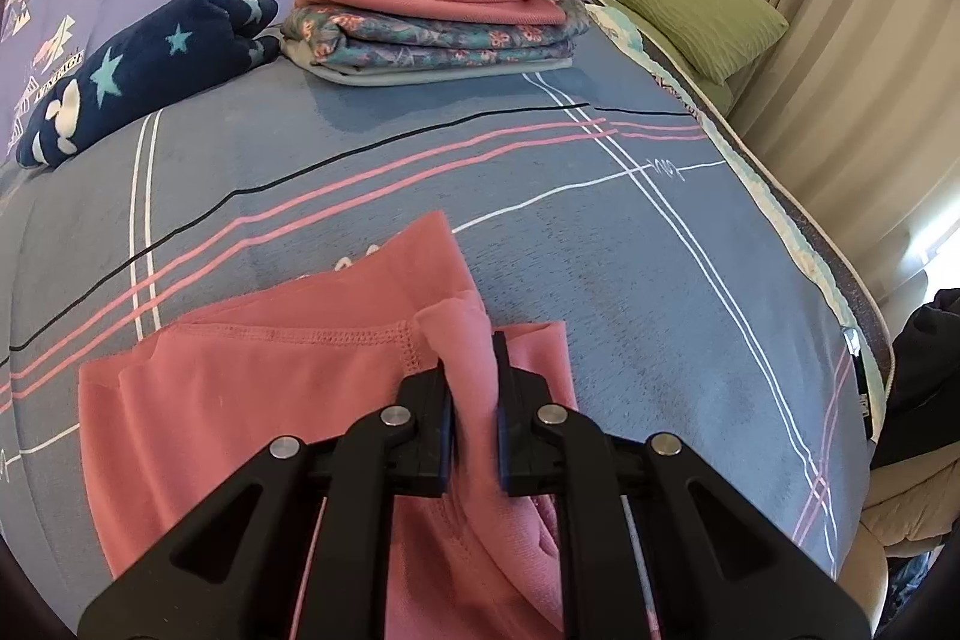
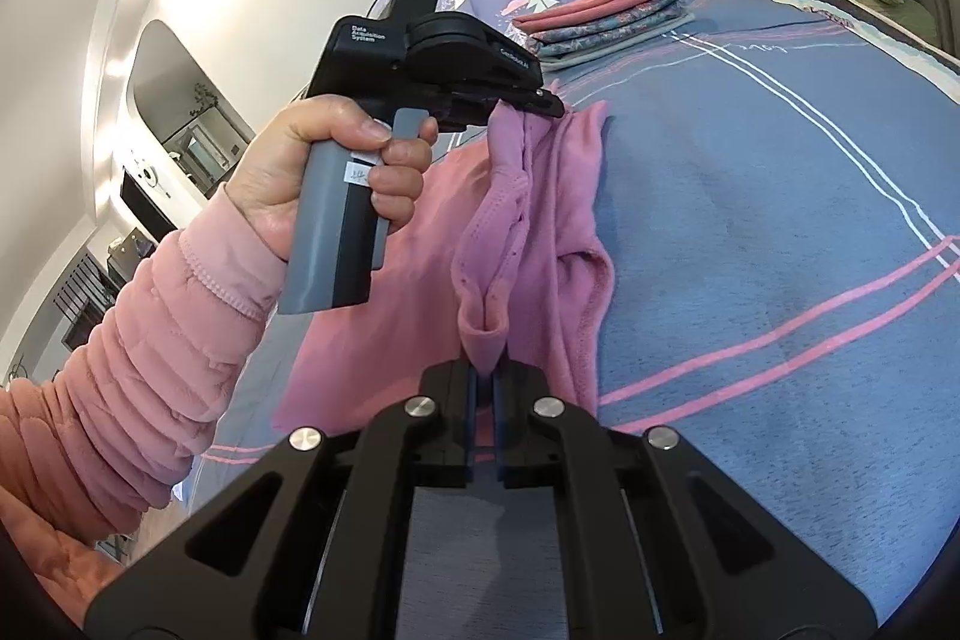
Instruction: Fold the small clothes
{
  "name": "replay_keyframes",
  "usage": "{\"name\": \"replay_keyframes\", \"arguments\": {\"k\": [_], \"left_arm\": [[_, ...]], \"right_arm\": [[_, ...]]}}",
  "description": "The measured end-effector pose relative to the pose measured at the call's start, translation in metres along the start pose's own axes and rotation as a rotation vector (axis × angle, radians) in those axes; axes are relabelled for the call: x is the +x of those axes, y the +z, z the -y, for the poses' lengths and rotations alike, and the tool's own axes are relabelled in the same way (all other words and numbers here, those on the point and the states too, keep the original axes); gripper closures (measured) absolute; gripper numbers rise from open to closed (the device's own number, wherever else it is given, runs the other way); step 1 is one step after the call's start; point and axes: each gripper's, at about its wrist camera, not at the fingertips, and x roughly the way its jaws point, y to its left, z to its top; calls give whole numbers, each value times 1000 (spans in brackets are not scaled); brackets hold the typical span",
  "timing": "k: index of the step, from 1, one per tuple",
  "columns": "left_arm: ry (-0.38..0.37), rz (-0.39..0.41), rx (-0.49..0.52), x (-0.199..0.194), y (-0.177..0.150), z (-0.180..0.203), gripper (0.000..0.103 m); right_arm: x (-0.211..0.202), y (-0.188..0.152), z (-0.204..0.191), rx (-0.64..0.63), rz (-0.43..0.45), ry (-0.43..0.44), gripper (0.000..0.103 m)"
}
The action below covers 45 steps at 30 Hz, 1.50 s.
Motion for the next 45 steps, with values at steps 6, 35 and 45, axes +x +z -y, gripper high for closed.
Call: {"name": "replay_keyframes", "arguments": {"k": [6,35,45], "left_arm": [[-54,46,-27,-1,1,0,69],[150,213,-49,-125,-222,-105,21],[-78,328,-91,-141,-175,-96,93]], "right_arm": [[1,-6,-1,15,-42,-53,95],[10,15,-1,-38,-79,-358,95],[35,68,-40,-131,-50,-157,93]]}}
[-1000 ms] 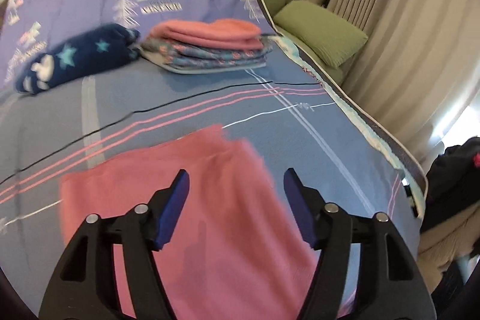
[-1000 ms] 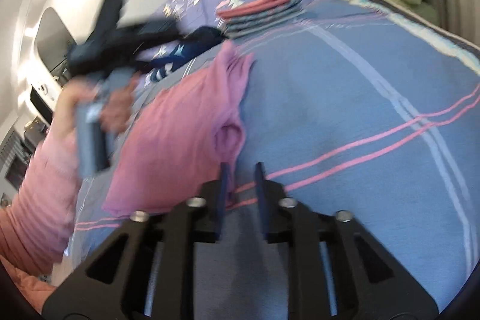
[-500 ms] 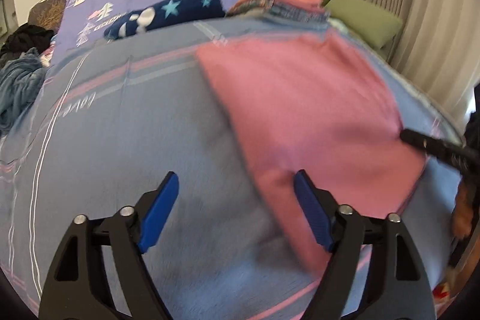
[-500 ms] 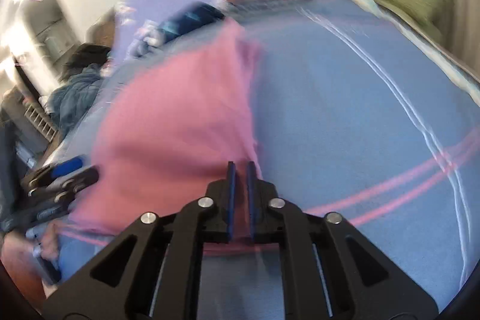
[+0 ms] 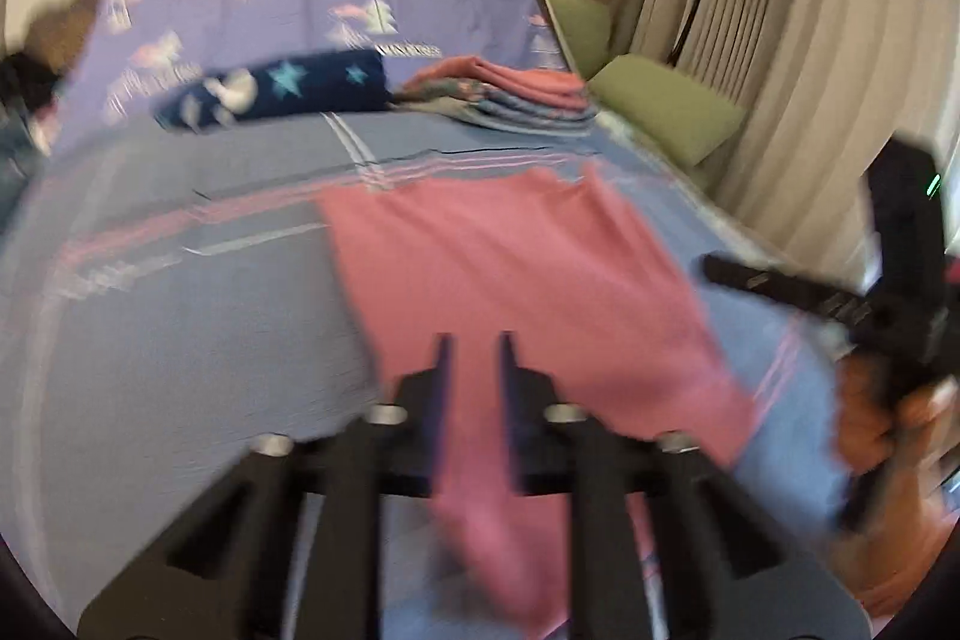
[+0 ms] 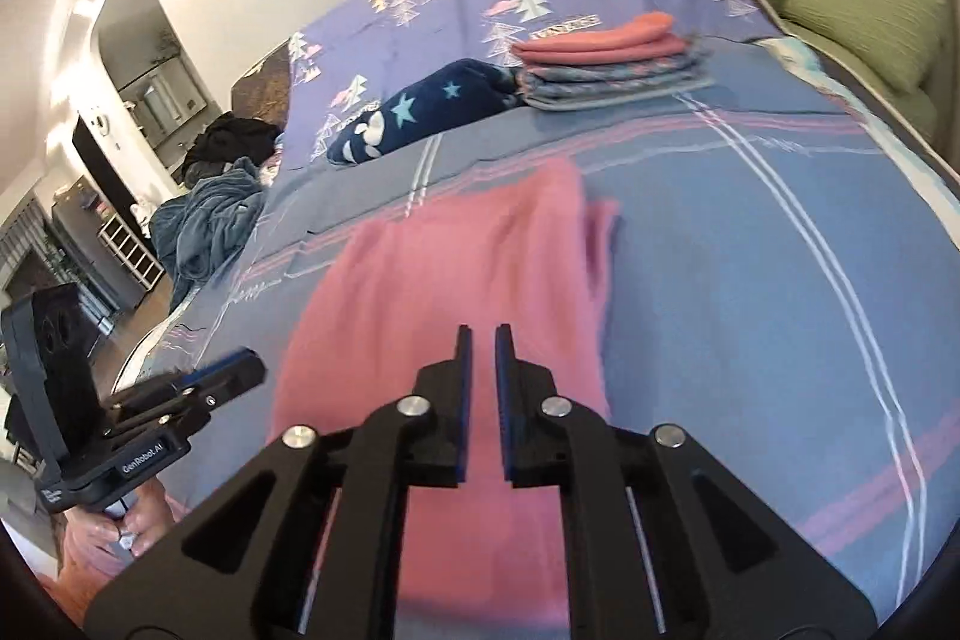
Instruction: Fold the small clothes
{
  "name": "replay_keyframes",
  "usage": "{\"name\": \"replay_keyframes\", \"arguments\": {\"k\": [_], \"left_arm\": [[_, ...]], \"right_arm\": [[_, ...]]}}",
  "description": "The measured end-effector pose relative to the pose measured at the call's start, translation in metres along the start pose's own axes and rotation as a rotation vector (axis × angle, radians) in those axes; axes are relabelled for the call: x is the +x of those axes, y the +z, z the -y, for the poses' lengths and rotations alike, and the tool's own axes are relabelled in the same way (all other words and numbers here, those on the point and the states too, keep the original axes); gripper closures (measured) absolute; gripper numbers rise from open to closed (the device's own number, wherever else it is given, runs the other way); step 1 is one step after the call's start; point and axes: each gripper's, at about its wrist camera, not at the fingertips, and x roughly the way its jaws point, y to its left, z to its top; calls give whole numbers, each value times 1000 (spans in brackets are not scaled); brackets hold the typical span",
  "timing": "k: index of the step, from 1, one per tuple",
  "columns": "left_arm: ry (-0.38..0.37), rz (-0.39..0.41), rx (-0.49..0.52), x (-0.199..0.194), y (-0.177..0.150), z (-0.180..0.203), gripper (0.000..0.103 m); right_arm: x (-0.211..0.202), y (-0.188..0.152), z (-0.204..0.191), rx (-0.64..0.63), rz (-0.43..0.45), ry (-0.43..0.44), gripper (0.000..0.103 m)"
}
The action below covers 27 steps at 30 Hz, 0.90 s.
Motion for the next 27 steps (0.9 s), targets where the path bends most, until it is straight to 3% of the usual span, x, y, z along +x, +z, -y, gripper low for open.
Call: {"name": "replay_keyframes", "arguments": {"k": [2,4,6,8,11,16,18,19,20,21,23,27], "left_arm": [[-19,-33,-52,21,2,-9,93],[29,-94,-40,51,-8,-17,96],[-23,-90,-91,50,-11,-26,96],[-45,-84,-121,41,-7,-34,96],[-24,-73,-84,34,3,-30,96],[-47,-50,-11,48,39,-22,91],[-8,-74,0,74,50,-30,81],[39,-96,-4,86,51,-36,73],[92,-137,-3,107,48,-45,73],[76,-142,-12,113,44,-50,72],[6,-118,-78,109,45,-61,72],[-30,-104,-109,108,43,-66,72]], "right_arm": [[26,6,13,25,-47,-67,92],[53,0,41,84,-116,-206,93],[50,-4,68,204,-106,-84,93],[44,0,73,219,-115,-62,91],[31,15,68,176,-76,-68,88],[43,54,33,30,-65,106,82],[64,60,26,-12,-114,96,79],[85,60,30,-20,-151,27,81],[103,57,36,-30,-173,-48,86],[115,51,42,-53,-157,-92,86],[110,50,55,12,-133,-20,87],[102,44,61,46,-99,8,87]]}}
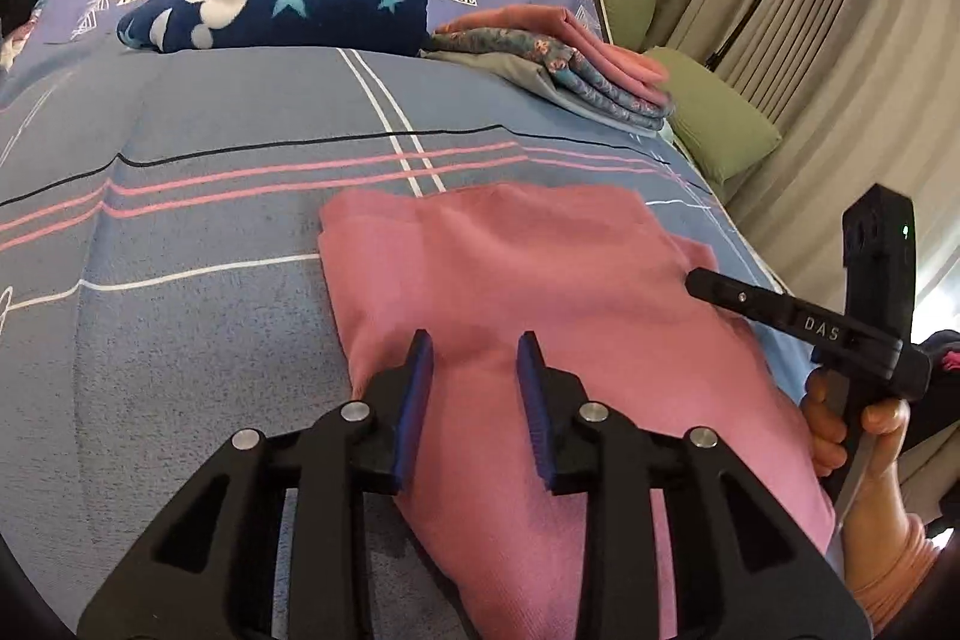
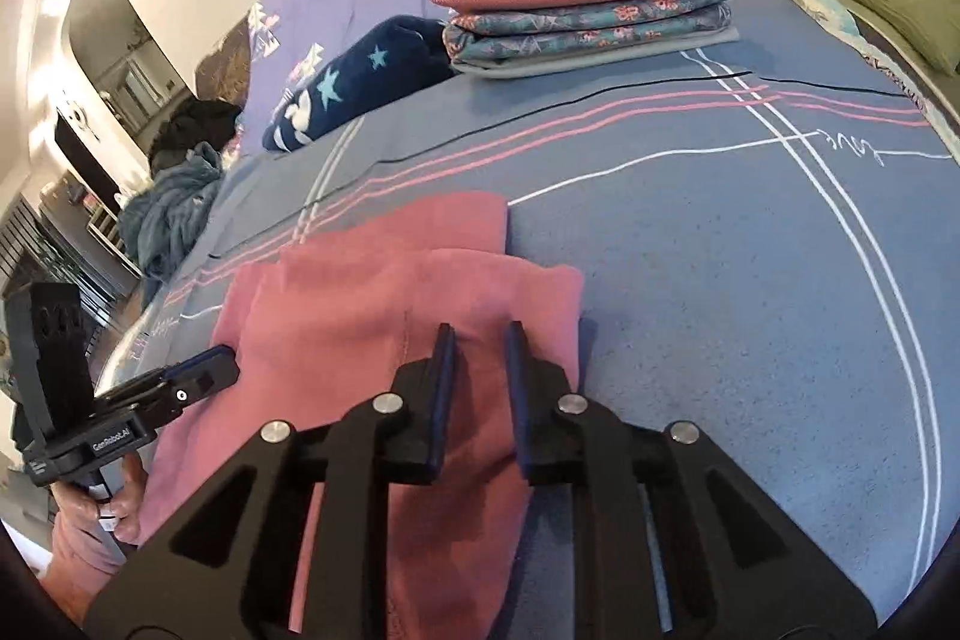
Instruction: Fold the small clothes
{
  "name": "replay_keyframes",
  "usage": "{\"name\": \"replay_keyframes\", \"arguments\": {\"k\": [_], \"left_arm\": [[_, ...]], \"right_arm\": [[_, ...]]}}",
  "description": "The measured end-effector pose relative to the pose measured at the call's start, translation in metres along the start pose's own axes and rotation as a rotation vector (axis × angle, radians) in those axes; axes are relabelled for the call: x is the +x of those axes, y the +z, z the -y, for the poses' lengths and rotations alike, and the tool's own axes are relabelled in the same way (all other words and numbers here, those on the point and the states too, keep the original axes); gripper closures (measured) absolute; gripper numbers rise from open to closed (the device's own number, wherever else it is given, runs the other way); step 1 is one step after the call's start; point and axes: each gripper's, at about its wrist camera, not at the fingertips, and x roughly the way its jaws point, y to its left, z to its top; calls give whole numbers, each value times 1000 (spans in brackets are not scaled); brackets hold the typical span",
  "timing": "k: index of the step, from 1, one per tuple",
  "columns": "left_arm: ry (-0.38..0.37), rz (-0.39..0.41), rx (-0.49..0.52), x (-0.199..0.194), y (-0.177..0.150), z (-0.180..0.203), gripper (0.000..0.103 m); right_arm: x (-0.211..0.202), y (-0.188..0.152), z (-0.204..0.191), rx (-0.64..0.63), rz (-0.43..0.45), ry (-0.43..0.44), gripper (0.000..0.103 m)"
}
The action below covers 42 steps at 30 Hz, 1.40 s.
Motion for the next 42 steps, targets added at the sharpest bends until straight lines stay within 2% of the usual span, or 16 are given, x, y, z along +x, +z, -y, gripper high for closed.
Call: {"name": "replay_keyframes", "arguments": {"k": [3,4,5,6,10,12,15,17,20,23,27,32,35,41,42], "left_arm": [[16,29,-5,-9,-3,4,70],[23,47,-9,-18,-7,7,63],[31,64,-7,-26,-10,10,58],[38,76,2,-32,-12,12,49],[35,71,74,-59,-31,32,27],[14,60,99,-64,-39,38,14],[40,59,123,-68,-48,41,13],[57,52,82,-68,-50,33,13],[12,9,8,-62,-51,21,13],[-15,-37,-24,-49,-53,13,12],[-77,-36,-51,-43,-51,8,10],[-125,-42,-79,-34,-46,3,10],[-136,-58,-68,-27,-40,4,10],[-112,-95,13,-6,-24,15,10],[-98,-95,26,-2,-20,17,14]], "right_arm": [[-15,-2,18,113,25,65,84],[-24,-6,22,137,37,87,81],[-33,-12,22,139,52,86,72],[-45,-20,22,128,66,56,57],[-69,-44,16,72,32,1,47],[-78,-52,12,31,-6,0,37],[-78,-54,9,-1,-38,-2,33],[-75,-53,7,3,-62,27,32],[-71,-55,2,-2,-83,63,30],[-64,-54,0,-23,-89,79,29],[-56,-52,-2,-66,-100,104,28],[-40,-40,0,-55,-118,164,28],[-29,-31,-2,-60,-133,186,28],[-7,-13,-11,-94,-169,231,28],[-3,-10,-13,-95,-171,232,30]]}}
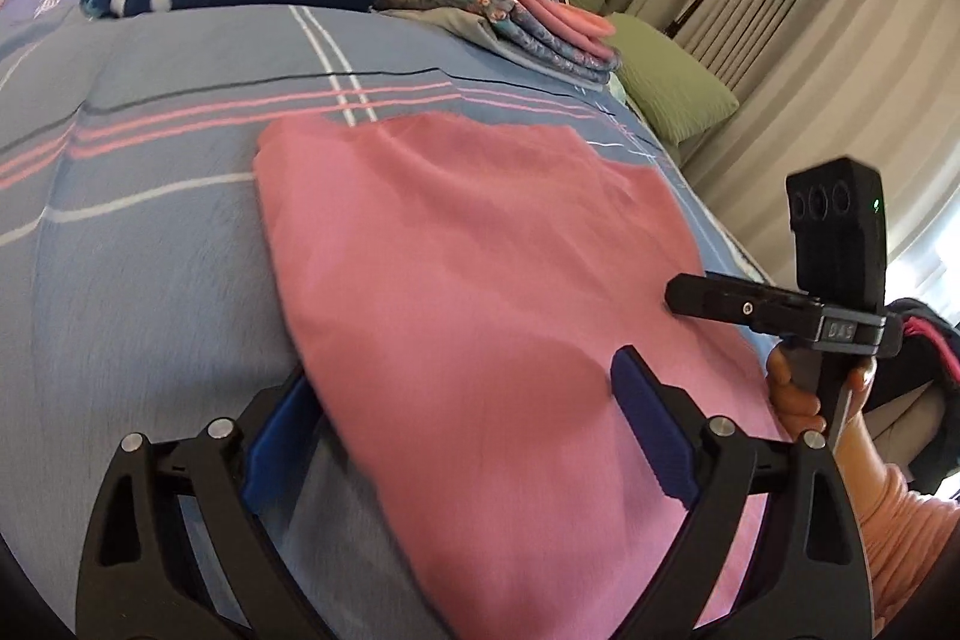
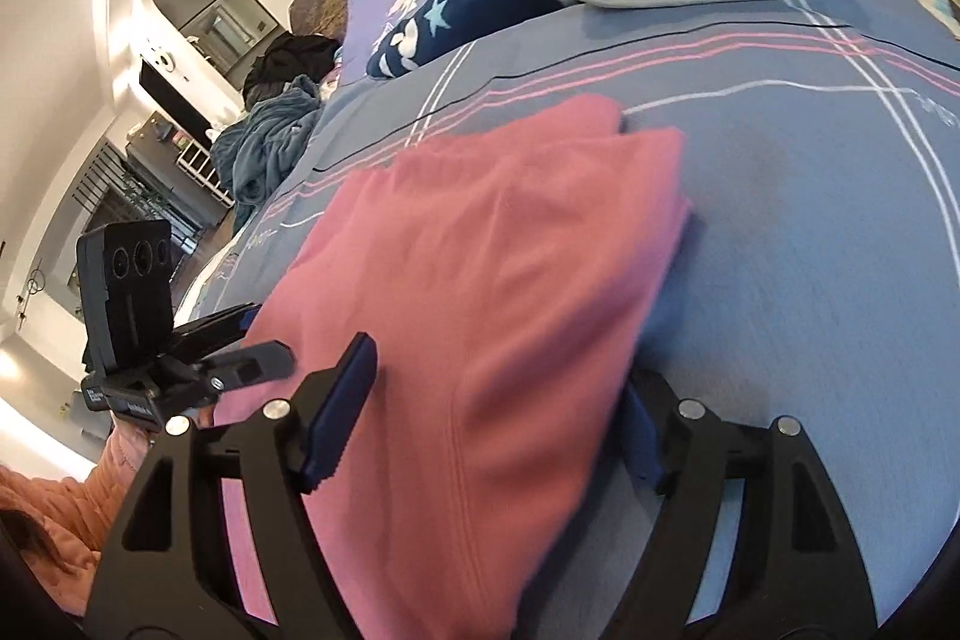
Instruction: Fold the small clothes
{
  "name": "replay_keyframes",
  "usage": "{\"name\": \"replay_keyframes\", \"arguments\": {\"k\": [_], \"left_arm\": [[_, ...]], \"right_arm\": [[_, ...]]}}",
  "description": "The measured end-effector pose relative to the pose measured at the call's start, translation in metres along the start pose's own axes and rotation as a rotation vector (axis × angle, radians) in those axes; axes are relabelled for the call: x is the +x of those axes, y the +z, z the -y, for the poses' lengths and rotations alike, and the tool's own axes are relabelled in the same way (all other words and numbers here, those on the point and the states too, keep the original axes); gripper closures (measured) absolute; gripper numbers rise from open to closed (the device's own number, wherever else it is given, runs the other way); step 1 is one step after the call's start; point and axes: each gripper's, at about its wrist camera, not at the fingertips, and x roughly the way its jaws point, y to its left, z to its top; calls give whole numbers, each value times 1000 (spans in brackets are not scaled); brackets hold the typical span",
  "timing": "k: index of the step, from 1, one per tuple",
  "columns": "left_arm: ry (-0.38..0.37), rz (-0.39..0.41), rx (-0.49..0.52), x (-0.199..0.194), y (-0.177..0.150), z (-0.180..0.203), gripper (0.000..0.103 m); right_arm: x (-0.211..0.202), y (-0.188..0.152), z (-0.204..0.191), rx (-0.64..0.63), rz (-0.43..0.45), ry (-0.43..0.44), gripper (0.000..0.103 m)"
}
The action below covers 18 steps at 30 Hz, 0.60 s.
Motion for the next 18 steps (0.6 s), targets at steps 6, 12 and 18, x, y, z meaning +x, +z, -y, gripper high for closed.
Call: {"name": "replay_keyframes", "arguments": {"k": [6,12,18], "left_arm": [[61,33,34,-4,6,9,68],[180,177,200,-47,4,56,80],[177,315,303,-101,4,101,80]], "right_arm": [[1,1,-11,5,10,-21,81],[-45,-14,-66,-168,177,-158,82],[-114,-29,-102,-233,354,-198,82]]}}
